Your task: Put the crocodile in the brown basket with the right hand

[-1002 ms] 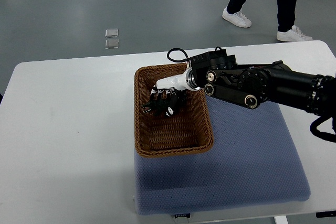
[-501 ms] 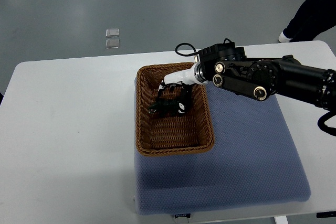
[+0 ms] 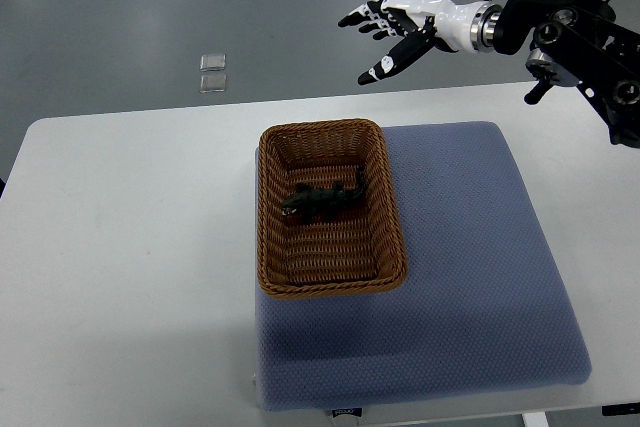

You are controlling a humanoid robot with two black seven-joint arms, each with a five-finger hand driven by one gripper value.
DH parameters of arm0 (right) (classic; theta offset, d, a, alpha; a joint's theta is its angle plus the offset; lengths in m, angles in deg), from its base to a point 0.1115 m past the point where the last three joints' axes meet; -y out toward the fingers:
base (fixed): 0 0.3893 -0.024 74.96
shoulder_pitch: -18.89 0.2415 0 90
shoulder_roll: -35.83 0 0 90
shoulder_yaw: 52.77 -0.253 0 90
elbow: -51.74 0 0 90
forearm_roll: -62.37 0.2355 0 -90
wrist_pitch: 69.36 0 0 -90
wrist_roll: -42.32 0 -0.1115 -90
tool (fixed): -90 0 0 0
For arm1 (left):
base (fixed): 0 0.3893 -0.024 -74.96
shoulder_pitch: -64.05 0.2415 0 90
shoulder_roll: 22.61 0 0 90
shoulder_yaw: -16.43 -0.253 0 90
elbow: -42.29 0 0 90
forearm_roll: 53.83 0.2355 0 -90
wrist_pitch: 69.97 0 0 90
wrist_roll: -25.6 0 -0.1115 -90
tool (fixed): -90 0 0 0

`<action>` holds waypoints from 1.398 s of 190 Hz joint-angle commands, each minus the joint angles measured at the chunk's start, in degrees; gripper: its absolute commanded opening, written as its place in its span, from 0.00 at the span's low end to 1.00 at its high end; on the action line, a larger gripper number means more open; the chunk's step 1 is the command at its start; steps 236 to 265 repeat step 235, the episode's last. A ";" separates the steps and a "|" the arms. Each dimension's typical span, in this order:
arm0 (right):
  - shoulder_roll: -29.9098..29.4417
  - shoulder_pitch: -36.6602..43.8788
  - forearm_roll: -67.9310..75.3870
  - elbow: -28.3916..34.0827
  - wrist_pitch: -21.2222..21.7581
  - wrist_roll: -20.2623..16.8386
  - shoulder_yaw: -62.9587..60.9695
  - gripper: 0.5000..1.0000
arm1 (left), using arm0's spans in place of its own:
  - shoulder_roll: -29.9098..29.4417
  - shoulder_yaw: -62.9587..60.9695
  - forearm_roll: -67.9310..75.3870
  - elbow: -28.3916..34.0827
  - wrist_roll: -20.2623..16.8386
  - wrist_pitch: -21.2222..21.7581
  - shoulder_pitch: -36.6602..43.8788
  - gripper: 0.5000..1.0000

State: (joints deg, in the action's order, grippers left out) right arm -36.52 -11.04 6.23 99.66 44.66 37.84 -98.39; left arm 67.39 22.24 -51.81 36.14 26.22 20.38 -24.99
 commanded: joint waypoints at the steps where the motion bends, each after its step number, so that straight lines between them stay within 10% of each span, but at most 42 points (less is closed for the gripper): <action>1: -0.60 -6.45 6.30 -0.11 -0.20 0.26 -9.83 0.86 | 0.00 -0.01 0.00 0.00 -0.01 0.00 0.00 1.00; 116: -3.93 -20.61 65.80 -9.77 -3.54 5.00 -16.96 0.86 | 0.00 -0.36 0.00 0.00 -0.01 0.00 0.00 1.00; 265: -5.17 -22.28 68.88 -13.38 -3.18 7.47 -16.96 0.86 | 0.00 -0.10 0.00 0.00 -0.01 0.00 0.00 1.00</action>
